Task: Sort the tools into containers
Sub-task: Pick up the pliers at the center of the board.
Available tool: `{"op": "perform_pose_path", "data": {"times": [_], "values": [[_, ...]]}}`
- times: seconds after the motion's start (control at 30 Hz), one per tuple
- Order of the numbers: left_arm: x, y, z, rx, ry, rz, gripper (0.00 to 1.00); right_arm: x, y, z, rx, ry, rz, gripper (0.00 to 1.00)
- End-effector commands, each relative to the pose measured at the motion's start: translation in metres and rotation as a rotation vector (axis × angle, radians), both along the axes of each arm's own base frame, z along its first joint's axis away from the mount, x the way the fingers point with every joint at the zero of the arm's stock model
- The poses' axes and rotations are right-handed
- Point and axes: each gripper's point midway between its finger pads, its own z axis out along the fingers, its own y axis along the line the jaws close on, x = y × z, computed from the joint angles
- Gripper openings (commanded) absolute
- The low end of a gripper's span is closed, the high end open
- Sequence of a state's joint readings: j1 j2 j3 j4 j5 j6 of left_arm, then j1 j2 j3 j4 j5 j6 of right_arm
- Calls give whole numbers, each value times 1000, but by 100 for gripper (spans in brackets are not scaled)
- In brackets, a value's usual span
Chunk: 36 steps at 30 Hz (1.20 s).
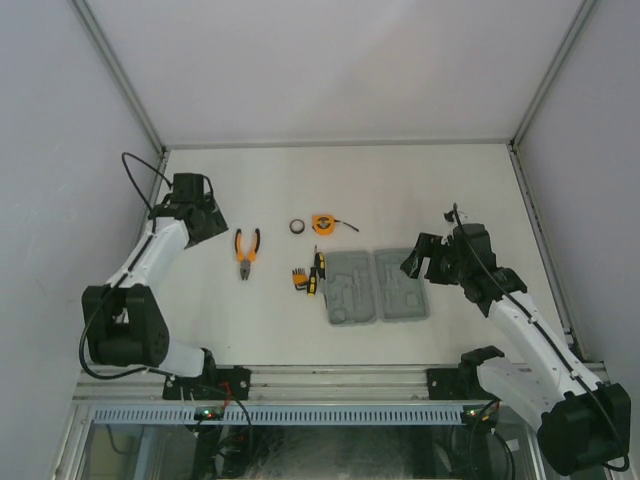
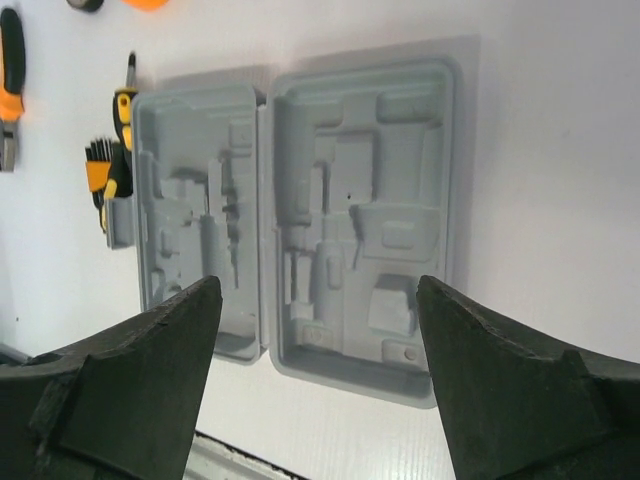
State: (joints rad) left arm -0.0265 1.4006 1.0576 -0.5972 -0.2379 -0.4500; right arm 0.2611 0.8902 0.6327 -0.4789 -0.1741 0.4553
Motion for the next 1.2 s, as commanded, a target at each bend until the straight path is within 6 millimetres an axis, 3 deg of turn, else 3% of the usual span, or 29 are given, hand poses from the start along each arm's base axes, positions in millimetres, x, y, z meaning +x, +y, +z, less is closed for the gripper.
{"op": "perform_pose_path", "data": {"times": [0.0, 0.37, 0.6, 1.17], "values": [[21, -2, 10, 4, 16, -70, 71, -4, 11, -3, 42, 16, 60, 78], [49, -11, -24, -16, 150, -161, 70, -7, 13, -14, 41, 59, 70, 74], [46, -23, -48, -70, 223, -235, 60, -6, 21, -18, 53, 71, 83, 72], [42, -38, -72, -128, 297, -289, 48, -9, 37, -24, 43, 86, 112, 69]]}}
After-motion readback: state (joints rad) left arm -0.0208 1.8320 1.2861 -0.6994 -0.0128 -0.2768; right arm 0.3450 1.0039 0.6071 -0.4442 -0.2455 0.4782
